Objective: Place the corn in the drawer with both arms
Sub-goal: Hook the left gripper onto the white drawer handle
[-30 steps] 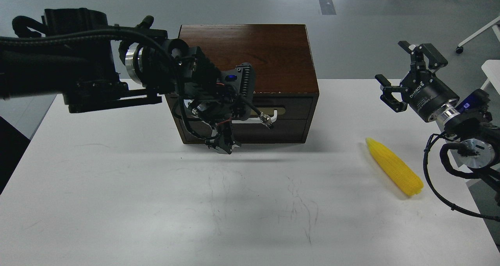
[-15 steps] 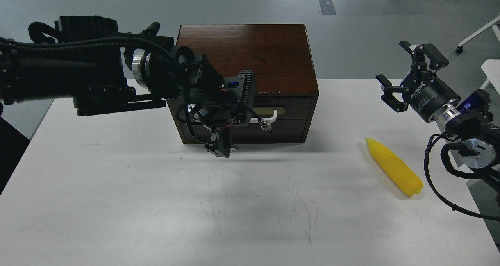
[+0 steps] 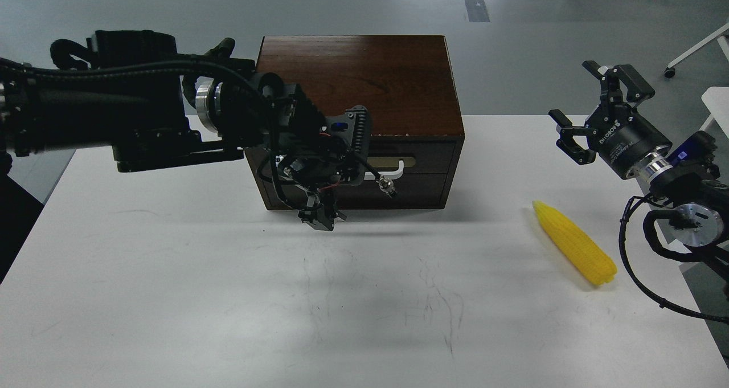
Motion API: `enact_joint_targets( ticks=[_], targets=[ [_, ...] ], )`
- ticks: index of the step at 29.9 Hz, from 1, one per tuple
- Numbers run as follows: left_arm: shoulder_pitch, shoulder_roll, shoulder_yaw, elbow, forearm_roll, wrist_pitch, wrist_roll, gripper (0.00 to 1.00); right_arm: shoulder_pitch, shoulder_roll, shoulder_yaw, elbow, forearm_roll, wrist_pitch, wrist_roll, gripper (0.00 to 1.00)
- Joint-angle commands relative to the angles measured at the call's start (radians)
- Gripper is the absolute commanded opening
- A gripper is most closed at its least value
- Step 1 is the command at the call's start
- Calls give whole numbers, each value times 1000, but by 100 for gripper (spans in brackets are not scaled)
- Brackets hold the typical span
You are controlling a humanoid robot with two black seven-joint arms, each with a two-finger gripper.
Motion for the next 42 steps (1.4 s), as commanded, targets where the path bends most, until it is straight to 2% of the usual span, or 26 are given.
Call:
enact_joint_targets(
  ticks=[1, 31, 42],
  targets=[
    [0, -9, 2, 2, 0, 0, 0, 98, 0, 0, 0, 0, 0, 0, 0, 100],
    [22, -41, 14, 22, 0, 0, 0, 98, -3, -1, 0, 0, 0, 0, 0, 100],
    [20, -37, 16, -32, -3, 0, 0, 98, -5, -12, 0, 0, 0, 0, 0, 100]
  ],
)
